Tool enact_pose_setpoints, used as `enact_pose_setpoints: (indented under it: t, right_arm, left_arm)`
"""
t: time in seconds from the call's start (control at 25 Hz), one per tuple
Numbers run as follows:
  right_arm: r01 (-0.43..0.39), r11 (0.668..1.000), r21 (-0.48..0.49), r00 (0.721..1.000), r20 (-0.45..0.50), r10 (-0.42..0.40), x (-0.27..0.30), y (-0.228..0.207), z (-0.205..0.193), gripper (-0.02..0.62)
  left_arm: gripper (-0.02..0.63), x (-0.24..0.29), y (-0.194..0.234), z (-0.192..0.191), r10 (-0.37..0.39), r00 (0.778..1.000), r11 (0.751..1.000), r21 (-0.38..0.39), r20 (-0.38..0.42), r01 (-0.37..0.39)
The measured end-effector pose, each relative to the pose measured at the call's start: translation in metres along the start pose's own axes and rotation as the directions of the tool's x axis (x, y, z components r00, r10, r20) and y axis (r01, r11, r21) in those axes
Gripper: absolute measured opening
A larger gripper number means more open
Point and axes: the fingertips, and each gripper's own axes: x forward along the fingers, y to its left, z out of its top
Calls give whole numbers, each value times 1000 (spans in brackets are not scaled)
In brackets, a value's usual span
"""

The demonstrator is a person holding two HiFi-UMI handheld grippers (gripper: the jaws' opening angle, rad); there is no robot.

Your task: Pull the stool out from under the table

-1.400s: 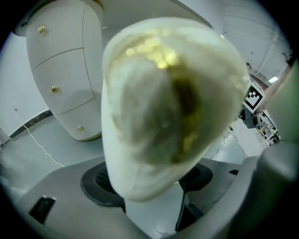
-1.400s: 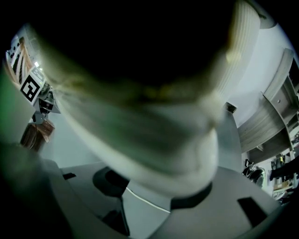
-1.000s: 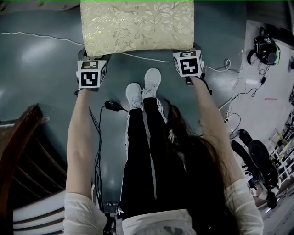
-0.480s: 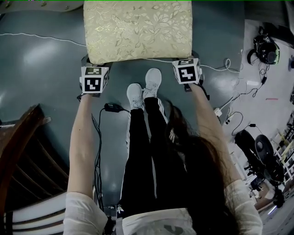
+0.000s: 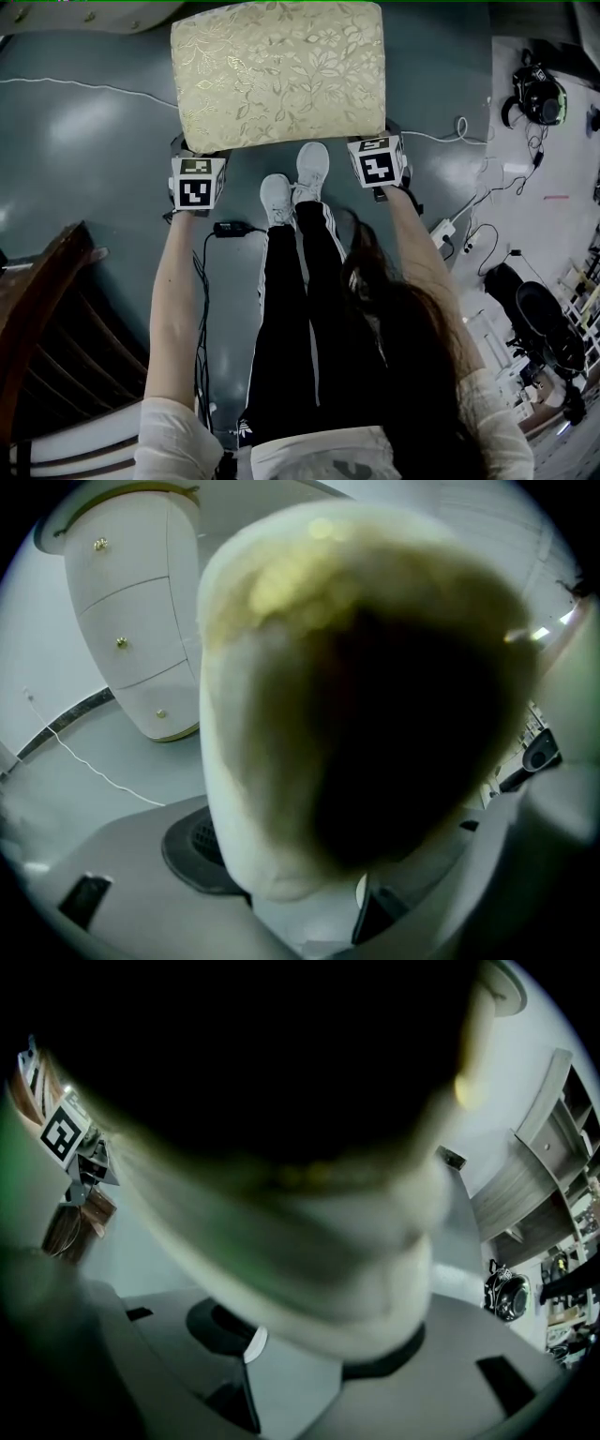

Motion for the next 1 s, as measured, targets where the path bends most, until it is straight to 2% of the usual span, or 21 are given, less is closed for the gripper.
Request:
enact_pose_setpoints:
  t: [0.52, 1.0]
  right_arm:
    - [-14, 1000, 23, 1000, -24, 15, -6, 3, -5, 253]
    - [-13, 998, 56, 999, -44, 15, -5, 4, -5, 255]
  left_arm:
    - [328, -8, -2, -3, -15, 999, 1000, 1, -41, 15]
    - [328, -6, 0, -1, -21, 999, 1000, 4, -37, 21]
